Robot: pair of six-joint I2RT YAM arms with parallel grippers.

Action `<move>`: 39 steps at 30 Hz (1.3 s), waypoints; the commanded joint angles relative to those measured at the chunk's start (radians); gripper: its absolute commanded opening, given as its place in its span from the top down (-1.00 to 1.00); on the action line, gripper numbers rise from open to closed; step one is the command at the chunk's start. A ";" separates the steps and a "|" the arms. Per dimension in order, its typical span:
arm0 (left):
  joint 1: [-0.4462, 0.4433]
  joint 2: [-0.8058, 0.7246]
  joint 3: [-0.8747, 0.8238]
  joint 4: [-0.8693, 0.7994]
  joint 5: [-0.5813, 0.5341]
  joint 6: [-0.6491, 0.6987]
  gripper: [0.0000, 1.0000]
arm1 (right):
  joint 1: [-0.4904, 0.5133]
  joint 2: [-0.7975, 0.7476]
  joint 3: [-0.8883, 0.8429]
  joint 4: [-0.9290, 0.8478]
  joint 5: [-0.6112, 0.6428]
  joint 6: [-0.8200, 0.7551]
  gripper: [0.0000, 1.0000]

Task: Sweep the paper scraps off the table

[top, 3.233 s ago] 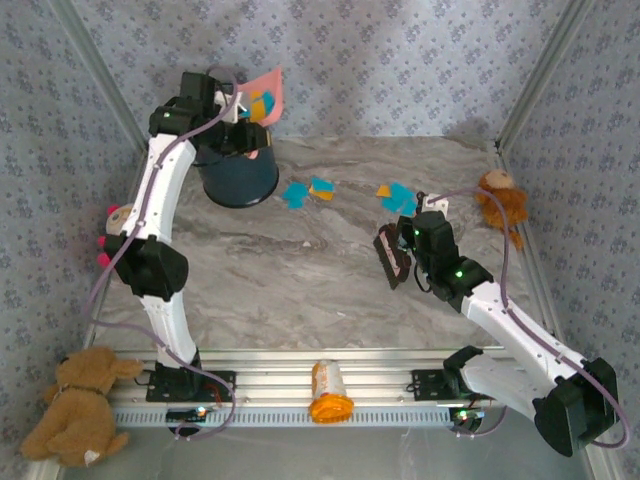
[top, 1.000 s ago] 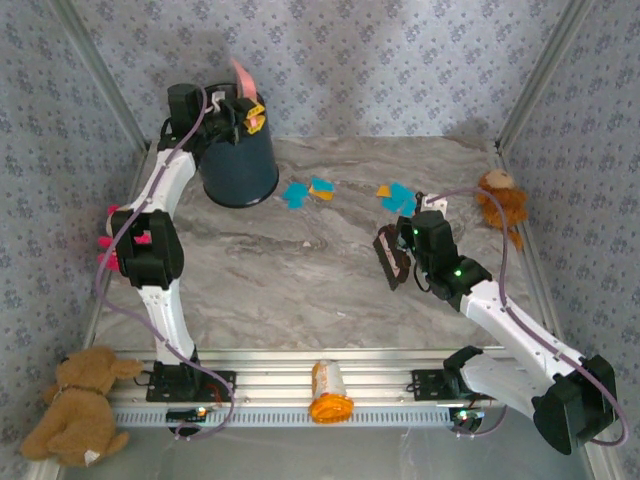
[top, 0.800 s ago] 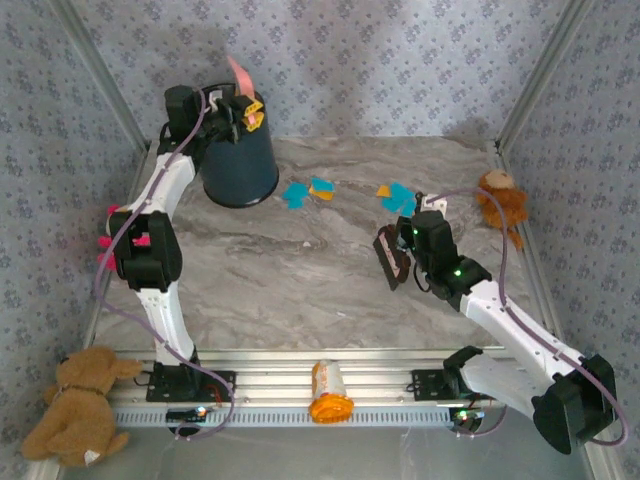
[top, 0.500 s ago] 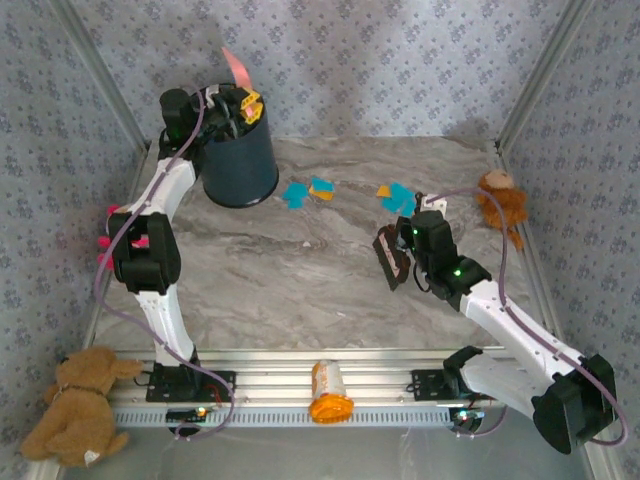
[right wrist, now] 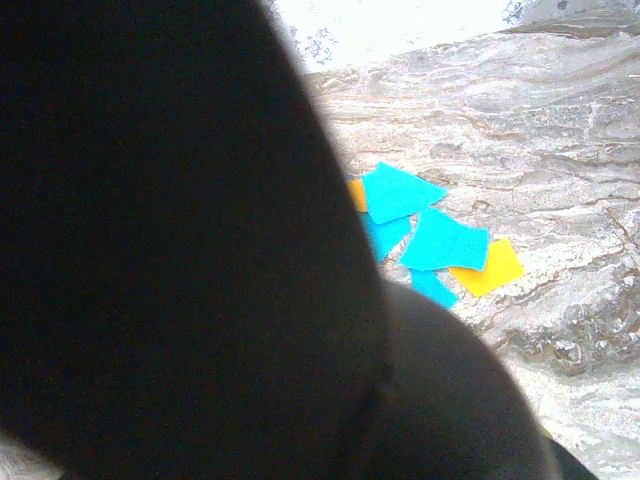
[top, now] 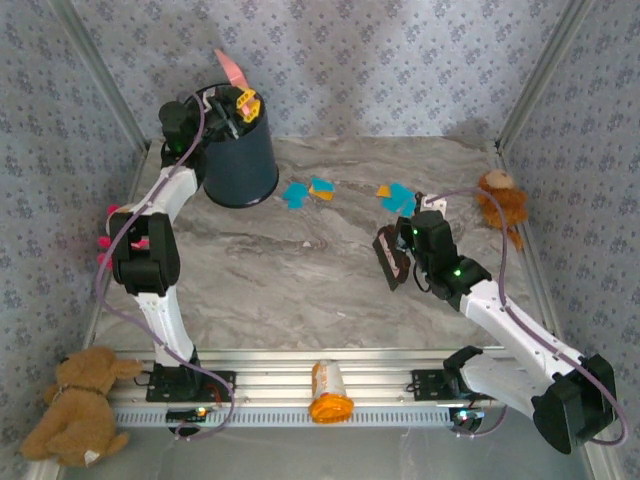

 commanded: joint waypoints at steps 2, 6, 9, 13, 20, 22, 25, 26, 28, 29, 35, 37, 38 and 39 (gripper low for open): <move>0.009 -0.093 0.020 -0.042 0.027 0.118 1.00 | -0.005 -0.005 0.003 0.032 -0.007 0.005 1.00; 0.009 -0.131 0.041 -0.205 0.064 0.299 1.00 | -0.006 -0.012 0.004 0.037 -0.014 0.000 1.00; 0.007 -0.165 0.078 -0.411 0.086 0.495 1.00 | -0.005 -0.013 0.008 0.043 -0.028 -0.007 1.00; -0.002 -0.204 0.182 -0.800 0.080 0.832 1.00 | -0.007 -0.011 0.008 0.061 -0.052 -0.007 1.00; -0.063 -0.220 0.398 -1.445 -0.061 1.404 1.00 | -0.042 -0.015 -0.010 0.116 -0.179 0.014 1.00; -0.088 -0.238 0.393 -1.544 -0.102 1.506 1.00 | -0.065 -0.014 -0.013 0.139 -0.204 0.031 1.00; -0.128 -0.298 0.303 -1.590 -0.173 1.626 1.00 | -0.100 0.003 0.001 0.158 -0.250 0.036 1.00; -0.140 -0.325 0.262 -1.592 -0.198 1.659 1.00 | -0.113 0.012 0.009 0.156 -0.262 0.039 1.00; -0.166 -0.378 0.195 -1.600 -0.251 1.717 1.00 | -0.136 0.030 0.026 0.165 -0.286 0.047 1.00; -0.178 -0.405 0.159 -1.601 -0.283 1.739 1.00 | -0.149 0.039 0.031 0.176 -0.297 0.056 1.00; -0.258 -0.535 -0.040 -1.612 -0.423 1.878 1.00 | -0.234 0.146 0.085 0.250 -0.368 0.100 1.00; -0.285 -0.569 -0.107 -1.615 -0.472 1.907 1.00 | -0.257 0.193 0.117 0.268 -0.390 0.119 1.00; -0.299 -0.586 -0.139 -1.607 -0.490 1.918 1.00 | -0.269 0.218 0.137 0.275 -0.407 0.127 1.00; -0.314 -0.602 -0.175 -1.595 -0.504 1.931 1.00 | -0.277 0.240 0.156 0.281 -0.419 0.132 1.00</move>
